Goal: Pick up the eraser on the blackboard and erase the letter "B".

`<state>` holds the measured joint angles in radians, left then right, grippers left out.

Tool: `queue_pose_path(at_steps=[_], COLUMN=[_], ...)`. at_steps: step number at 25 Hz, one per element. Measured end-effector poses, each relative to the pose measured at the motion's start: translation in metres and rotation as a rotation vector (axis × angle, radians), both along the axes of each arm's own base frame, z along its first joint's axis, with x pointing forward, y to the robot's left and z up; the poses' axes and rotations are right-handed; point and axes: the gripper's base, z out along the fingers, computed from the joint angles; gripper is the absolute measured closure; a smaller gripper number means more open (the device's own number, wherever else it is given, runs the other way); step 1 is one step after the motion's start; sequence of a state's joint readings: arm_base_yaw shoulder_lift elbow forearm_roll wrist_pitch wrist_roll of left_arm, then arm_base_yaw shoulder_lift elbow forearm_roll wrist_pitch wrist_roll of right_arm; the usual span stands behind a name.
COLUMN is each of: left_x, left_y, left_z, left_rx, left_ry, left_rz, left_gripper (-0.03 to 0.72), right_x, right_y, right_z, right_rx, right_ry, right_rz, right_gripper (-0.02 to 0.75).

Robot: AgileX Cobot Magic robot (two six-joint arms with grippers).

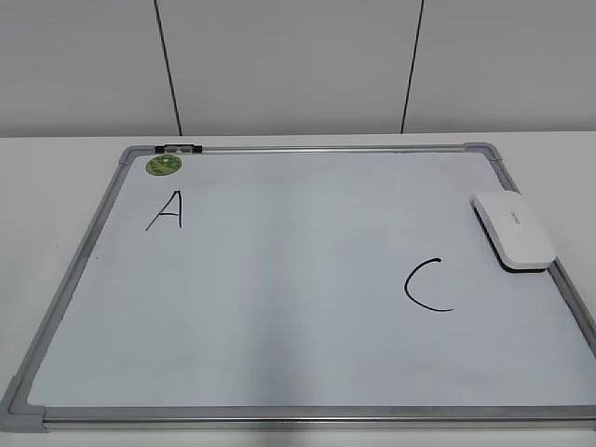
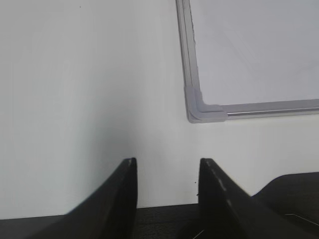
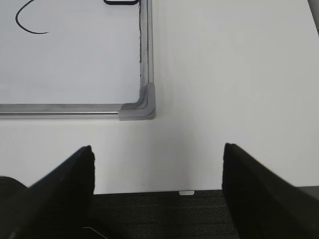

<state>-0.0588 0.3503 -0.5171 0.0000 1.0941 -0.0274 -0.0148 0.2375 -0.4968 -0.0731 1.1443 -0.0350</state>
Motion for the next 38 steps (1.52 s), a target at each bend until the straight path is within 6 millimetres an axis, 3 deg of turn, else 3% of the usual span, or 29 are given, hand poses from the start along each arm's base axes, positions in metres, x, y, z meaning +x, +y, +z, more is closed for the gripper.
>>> queue_pose_path(at_steps=[9, 27, 38], left_x=[-0.003, -0.051, -0.052], left_y=[0.0, 0.003, 0.003], left_z=[0.001, 0.007, 0.006], left_rx=[-0.001, -0.013, -0.014], left_ry=[-0.021, -0.325, -0.327], left_rz=[0.0, 0.035, 0.035], left_gripper=[0.377, 0.377, 0.377], right_x=[0.0, -0.035, -0.037], right_y=[0.0, 0.0, 0.0], right_z=[0.0, 0.002, 0.002], right_rx=[-0.002, -0.005, -0.005], right_ry=[-0.002, -0.241, -0.255], right_rz=[-0.001, -0.001, -0.001], right_gripper=[0.146, 0.146, 0.147])
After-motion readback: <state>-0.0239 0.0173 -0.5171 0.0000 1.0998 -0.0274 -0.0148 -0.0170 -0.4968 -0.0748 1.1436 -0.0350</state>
